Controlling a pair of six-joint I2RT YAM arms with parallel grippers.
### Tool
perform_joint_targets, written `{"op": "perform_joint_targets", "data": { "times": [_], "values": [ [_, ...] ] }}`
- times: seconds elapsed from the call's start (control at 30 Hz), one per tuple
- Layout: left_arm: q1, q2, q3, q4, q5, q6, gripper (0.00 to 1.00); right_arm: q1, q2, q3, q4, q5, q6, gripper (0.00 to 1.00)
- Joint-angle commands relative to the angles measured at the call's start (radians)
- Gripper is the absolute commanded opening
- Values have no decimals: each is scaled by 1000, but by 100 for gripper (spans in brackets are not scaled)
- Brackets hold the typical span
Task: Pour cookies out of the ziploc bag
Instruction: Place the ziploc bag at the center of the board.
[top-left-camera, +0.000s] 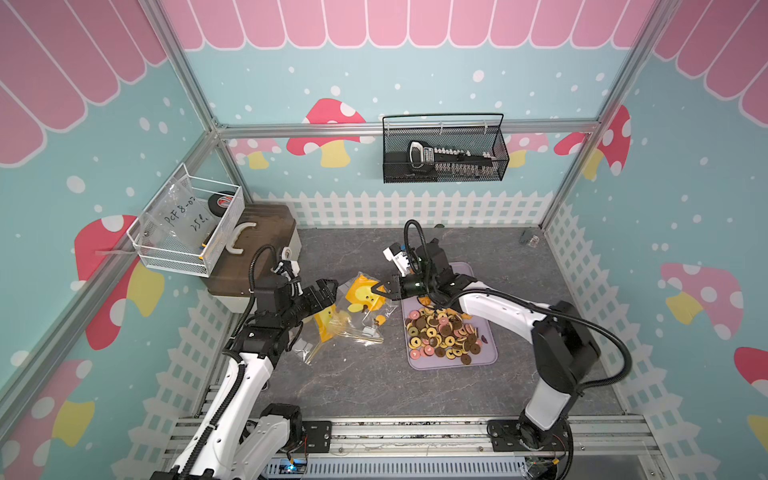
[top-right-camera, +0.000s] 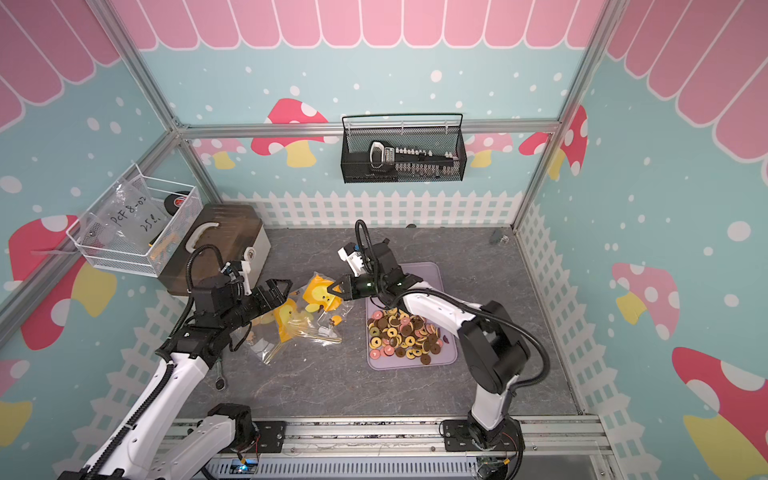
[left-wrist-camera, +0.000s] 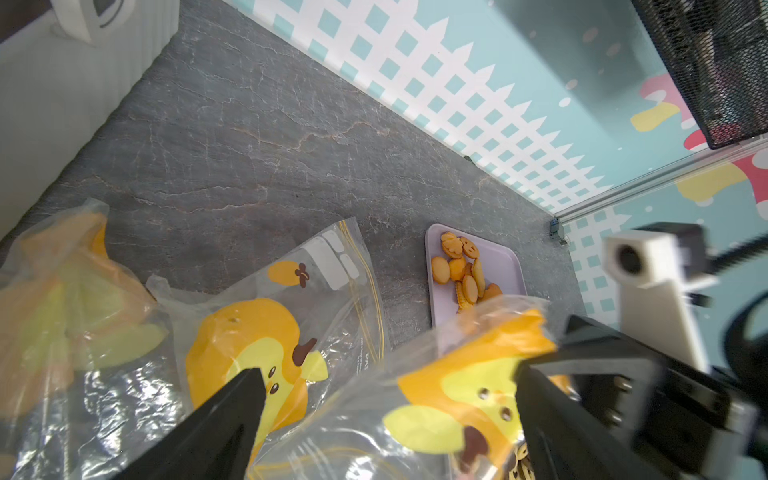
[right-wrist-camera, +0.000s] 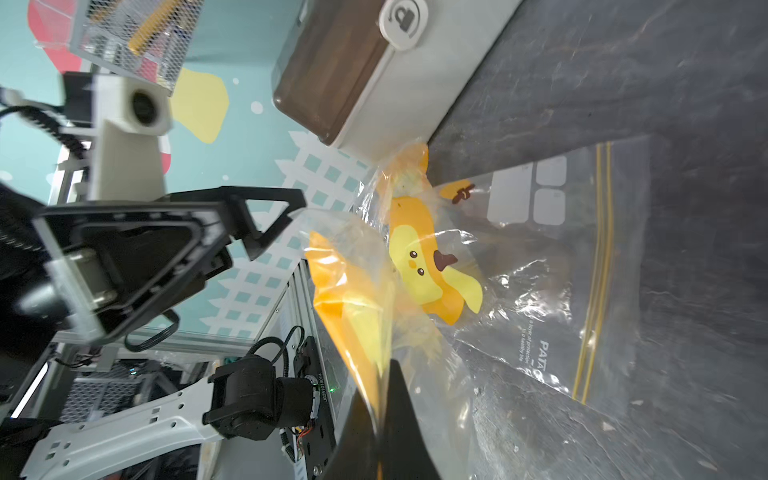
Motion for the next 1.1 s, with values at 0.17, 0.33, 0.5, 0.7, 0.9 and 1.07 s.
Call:
{"op": "perform_joint_targets", "data": {
  "times": [0.17, 0.33, 0.5, 0.7, 0.9, 1.07],
  "values": [
    [8, -21, 6, -55, 2, -34, 99, -33, 117, 94, 20, 17, -26, 69],
    [7, -1, 17, -71, -48, 2, 99, -42, -43, 134, -271, 160, -274, 98],
    [7, 7, -33, 58, -67, -3, 99, -57, -283, 13, -341, 441, -429, 99],
    [7, -15, -82, 232, -372, 64, 99, -62, -514, -146, -381, 994, -561, 99],
    [6, 99, -72, 353, -525, 468, 99, -93, -694, -416, -147, 1350, -743, 99],
    [6, 243, -212, 680, -582, 464, 99, -267, -843, -662, 62, 1405, -688, 99]
  ]
}}
